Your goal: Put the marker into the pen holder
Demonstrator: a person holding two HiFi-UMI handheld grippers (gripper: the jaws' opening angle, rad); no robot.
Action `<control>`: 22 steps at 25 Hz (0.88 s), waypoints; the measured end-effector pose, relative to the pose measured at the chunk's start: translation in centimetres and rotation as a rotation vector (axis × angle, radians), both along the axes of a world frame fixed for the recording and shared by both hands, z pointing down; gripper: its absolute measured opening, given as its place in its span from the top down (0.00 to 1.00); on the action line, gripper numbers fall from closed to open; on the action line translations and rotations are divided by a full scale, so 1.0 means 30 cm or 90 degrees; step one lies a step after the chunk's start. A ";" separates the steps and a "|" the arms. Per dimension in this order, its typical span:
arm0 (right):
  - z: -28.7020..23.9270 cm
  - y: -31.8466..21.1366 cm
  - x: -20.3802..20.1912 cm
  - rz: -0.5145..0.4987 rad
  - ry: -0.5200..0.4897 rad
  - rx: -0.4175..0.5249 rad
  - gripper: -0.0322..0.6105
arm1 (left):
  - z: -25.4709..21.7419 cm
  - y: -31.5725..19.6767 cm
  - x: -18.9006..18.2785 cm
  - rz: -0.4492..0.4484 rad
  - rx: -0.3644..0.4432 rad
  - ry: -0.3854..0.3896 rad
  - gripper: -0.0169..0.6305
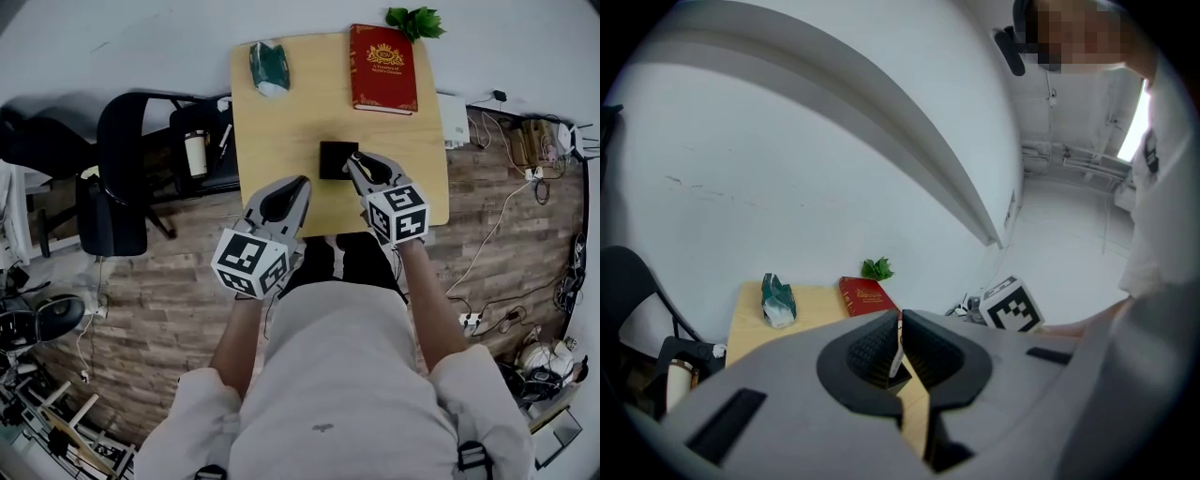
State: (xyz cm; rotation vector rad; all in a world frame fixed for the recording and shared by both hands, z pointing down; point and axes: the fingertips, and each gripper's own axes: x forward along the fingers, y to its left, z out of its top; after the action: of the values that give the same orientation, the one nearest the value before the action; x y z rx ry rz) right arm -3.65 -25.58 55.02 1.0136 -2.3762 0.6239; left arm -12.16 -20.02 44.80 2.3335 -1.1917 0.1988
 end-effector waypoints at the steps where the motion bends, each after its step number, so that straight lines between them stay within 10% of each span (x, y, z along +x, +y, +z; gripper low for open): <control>1: 0.010 0.003 -0.001 -0.002 0.002 -0.004 0.84 | 0.001 0.001 0.002 0.001 -0.001 0.000 0.95; 22: 0.137 0.015 -0.023 -0.026 0.030 -0.058 0.84 | 0.014 -0.012 0.042 0.013 -0.006 -0.002 0.95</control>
State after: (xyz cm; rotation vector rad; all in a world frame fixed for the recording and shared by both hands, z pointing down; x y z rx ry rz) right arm -4.33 -25.14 59.12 0.9274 -2.3003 0.6796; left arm -10.91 -20.38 45.21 2.3393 -1.1657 0.2159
